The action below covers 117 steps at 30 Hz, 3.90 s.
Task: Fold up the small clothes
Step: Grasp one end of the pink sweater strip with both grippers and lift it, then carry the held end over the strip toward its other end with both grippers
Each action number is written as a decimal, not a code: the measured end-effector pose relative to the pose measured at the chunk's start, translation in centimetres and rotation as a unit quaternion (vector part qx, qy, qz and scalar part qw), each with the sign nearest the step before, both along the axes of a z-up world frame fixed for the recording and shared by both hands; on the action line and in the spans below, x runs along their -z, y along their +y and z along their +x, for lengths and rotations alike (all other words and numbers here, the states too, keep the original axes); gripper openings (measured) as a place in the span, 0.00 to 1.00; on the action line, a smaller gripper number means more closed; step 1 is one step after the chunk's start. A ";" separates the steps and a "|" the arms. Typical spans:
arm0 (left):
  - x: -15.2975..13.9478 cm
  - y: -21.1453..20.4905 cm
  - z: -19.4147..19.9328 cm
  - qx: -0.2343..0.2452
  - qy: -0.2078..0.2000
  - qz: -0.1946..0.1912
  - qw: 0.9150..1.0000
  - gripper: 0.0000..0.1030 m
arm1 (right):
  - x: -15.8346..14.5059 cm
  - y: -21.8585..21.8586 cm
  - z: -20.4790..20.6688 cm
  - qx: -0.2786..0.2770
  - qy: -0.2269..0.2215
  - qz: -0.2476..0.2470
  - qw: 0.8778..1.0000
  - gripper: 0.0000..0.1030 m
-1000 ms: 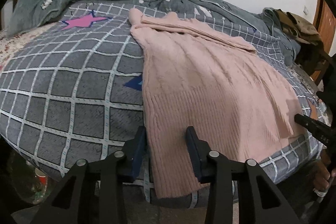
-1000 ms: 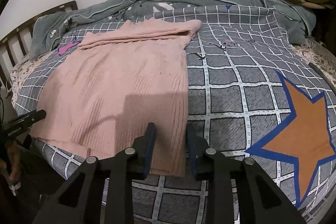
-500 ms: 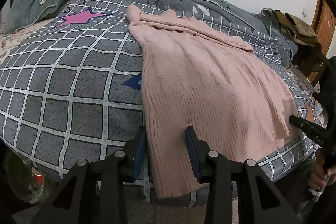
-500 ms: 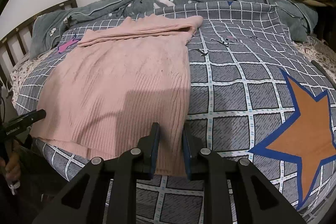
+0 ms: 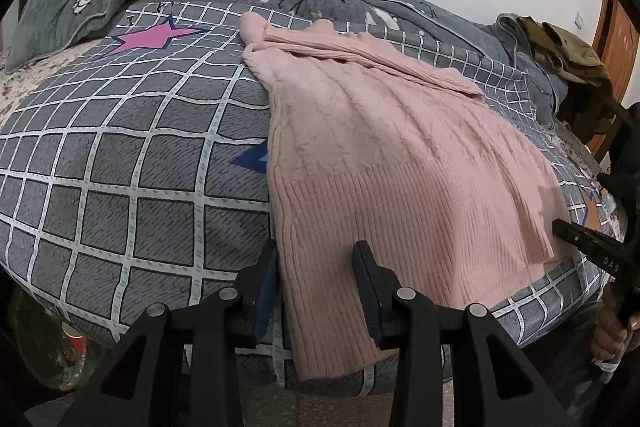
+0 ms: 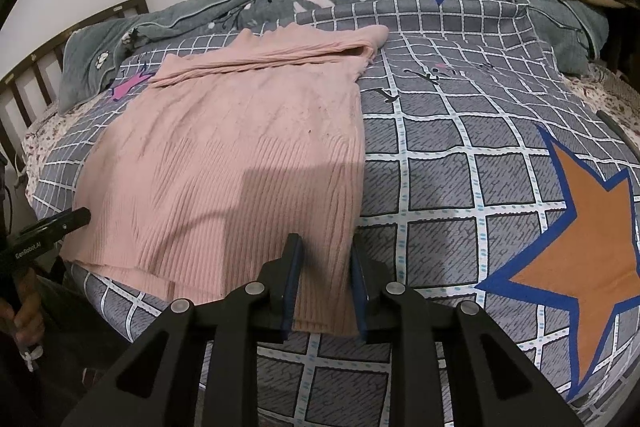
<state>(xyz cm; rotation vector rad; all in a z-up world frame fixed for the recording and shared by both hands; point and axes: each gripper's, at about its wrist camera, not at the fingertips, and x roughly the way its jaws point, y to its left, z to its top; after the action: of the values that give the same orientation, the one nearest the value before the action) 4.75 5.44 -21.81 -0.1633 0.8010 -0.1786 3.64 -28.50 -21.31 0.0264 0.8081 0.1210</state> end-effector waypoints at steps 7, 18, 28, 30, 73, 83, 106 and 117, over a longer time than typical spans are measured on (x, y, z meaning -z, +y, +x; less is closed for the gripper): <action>0.0 0.0 -0.1 0.000 0.003 -0.007 1.000 0.35 | 0.1 -0.1 -0.1 -0.012 0.004 0.009 1.000 0.26; 0.3 0.5 0.0 0.009 0.023 -0.053 0.998 0.10 | 0.4 0.7 -0.4 -0.030 0.007 0.003 1.000 0.13; -2.4 2.4 -0.7 0.013 0.016 -0.146 0.989 0.06 | -1.1 -1.3 -1.1 -0.037 0.009 0.110 0.993 0.08; -3.4 2.5 -0.8 0.011 0.011 -0.147 0.989 0.06 | -1.8 -1.7 -1.3 -0.035 0.005 0.128 0.991 0.07; -12.6 4.9 25.8 -0.084 -0.066 -0.146 0.983 0.06 | -14.8 -0.8 25.9 -0.033 -0.078 0.272 0.959 0.07; -7.9 5.7 33.3 -0.068 -0.006 -0.147 0.987 0.09 | -8.2 -0.2 35.2 0.024 -0.016 0.215 0.976 0.15; -5.5 4.2 26.1 -0.052 0.003 -0.089 0.995 0.56 | -4.9 -2.0 25.5 0.012 0.014 0.084 0.996 0.41; -3.4 4.1 21.9 -0.049 0.021 -0.089 0.995 0.57 | -2.4 -2.9 23.9 0.046 0.042 0.091 0.994 0.46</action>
<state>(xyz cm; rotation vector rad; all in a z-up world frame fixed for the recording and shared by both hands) 26.64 9.49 -18.43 -0.3753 0.8177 -0.1551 27.54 -31.35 -18.96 0.2411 0.8766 0.1070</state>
